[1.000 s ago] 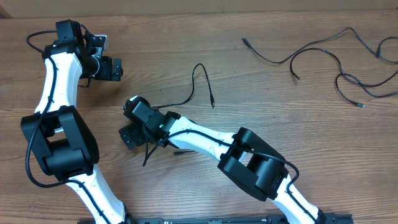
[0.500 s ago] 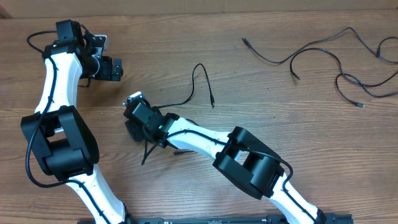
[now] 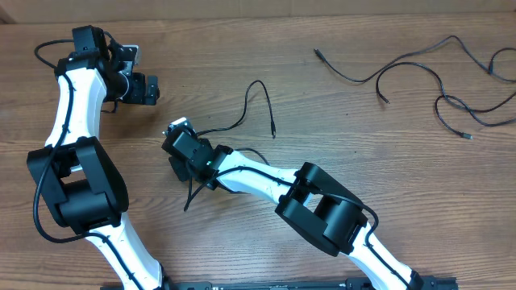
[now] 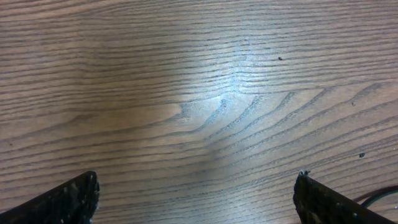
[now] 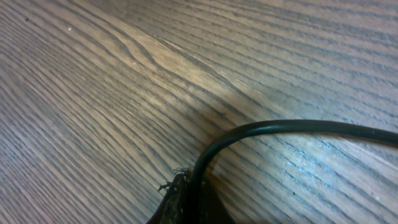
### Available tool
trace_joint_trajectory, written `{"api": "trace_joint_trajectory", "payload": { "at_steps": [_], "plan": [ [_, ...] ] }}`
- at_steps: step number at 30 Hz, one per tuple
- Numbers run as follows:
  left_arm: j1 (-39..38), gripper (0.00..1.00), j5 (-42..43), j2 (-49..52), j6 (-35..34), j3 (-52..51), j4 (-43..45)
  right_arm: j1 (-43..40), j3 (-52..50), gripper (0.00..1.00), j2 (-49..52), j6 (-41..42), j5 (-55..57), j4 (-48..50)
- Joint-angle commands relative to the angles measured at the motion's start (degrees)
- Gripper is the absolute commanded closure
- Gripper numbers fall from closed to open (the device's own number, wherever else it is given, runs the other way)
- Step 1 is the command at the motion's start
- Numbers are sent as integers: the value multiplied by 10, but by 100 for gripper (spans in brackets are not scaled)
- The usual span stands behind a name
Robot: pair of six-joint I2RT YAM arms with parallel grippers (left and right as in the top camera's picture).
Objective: Untangle cables
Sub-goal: 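Grasp the thin black cable with the right gripper and lift it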
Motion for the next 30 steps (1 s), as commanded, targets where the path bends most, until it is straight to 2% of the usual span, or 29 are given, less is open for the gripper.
{"api": "trace_joint_trajectory", "payload": {
  "at_steps": [1, 9, 15, 21, 30],
  "plan": [
    [-4, 0, 8, 10, 13, 1, 2, -4, 2, 96, 18, 0, -3, -38],
    [-4, 0, 8, 10, 13, 1, 2, -17, 34, 96, -75, -1, 26, -143],
    [-4, 0, 8, 10, 13, 1, 2, -18, 35, 96, -184, -46, 26, -168],
    [-4, 1, 8, 10, 13, 1, 2, -20, 35, 96, -296, -48, 45, -179],
    [-4, 0, 8, 10, 13, 1, 2, -31, 35, 96, -420, -43, 143, -211]
  ]
}}
